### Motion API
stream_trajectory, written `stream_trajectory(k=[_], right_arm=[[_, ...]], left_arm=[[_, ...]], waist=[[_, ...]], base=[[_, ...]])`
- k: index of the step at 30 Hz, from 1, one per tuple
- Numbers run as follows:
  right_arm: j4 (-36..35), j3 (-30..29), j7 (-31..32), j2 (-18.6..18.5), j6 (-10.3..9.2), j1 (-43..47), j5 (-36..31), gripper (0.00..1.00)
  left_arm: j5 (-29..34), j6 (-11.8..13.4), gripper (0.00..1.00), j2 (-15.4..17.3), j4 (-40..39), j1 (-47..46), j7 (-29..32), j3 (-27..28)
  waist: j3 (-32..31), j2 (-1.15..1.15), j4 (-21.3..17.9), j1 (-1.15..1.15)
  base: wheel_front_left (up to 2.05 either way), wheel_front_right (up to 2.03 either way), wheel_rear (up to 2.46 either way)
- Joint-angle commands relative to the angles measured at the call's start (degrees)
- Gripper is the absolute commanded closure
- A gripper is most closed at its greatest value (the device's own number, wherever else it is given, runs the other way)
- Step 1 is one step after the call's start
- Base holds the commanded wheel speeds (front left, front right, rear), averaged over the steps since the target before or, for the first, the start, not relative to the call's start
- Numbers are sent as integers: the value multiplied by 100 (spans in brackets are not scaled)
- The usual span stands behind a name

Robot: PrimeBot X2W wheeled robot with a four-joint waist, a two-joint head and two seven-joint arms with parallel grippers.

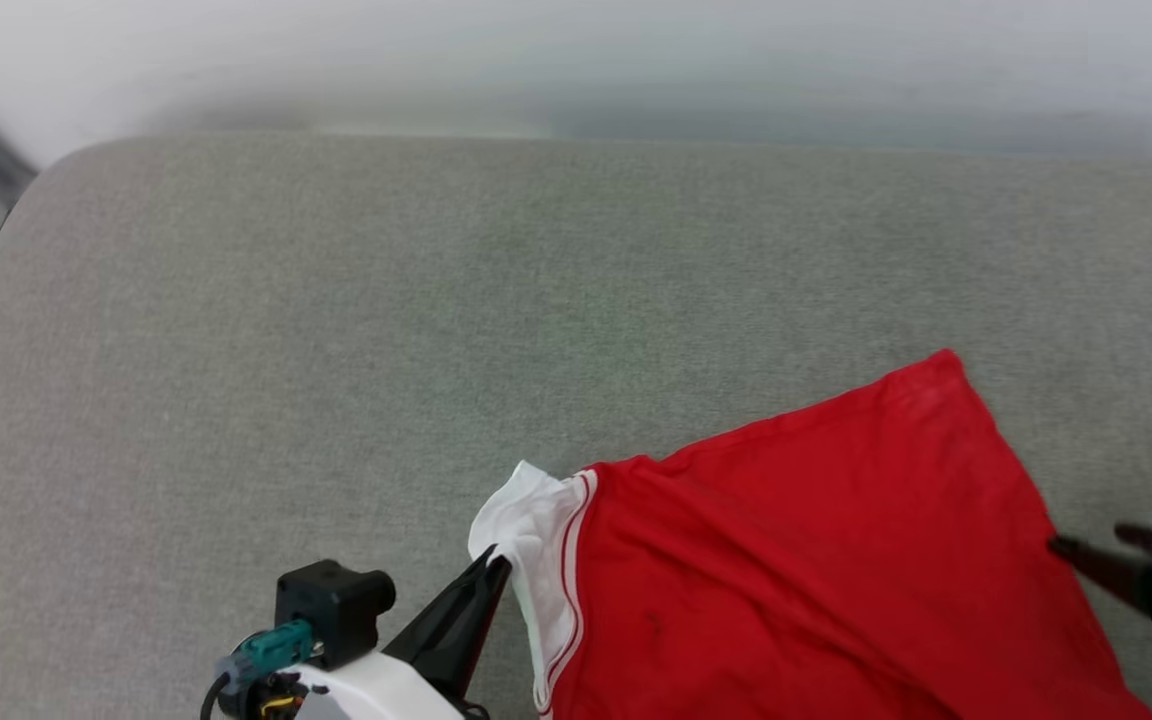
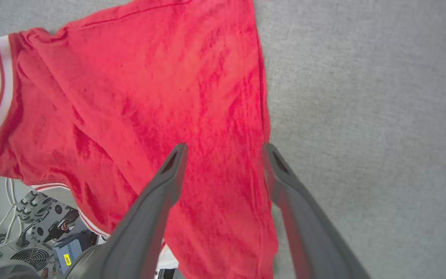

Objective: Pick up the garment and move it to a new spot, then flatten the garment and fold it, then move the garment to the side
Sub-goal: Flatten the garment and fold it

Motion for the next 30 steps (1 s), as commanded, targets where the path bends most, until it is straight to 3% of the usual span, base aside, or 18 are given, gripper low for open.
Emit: stream_trajectory(k=[1,8,16,22,30], right_arm=[[45,67,54,33,-2,-240,-26,0],[654,297,225,117,-2,-1375,-571,0],[1592,166,281,37,-2,-2252,-1133,0],[2140,147,205,-109,-2,-2449,-1433,0],[2477,519,389,-83,-1,-2071,-1314,3]], left_arm=[[40,-23,100,3,-43,-102,26,-27],[168,-79,100,-69,-323,-393,145,-214],[230,-122,100,-220,-441,-627,161,-405],[226,-169,100,-340,-337,-742,83,-497],[157,-177,100,-357,-269,-784,-21,-432]], waist=[[126,0,123,0],[611,0,586,0],[1205,0,1148,0],[1462,0,1404,0],[1659,0,1506,0]], base=[[0,0,0],[0,0,0],[0,0,0],[0,0,0],[0,0,0]])
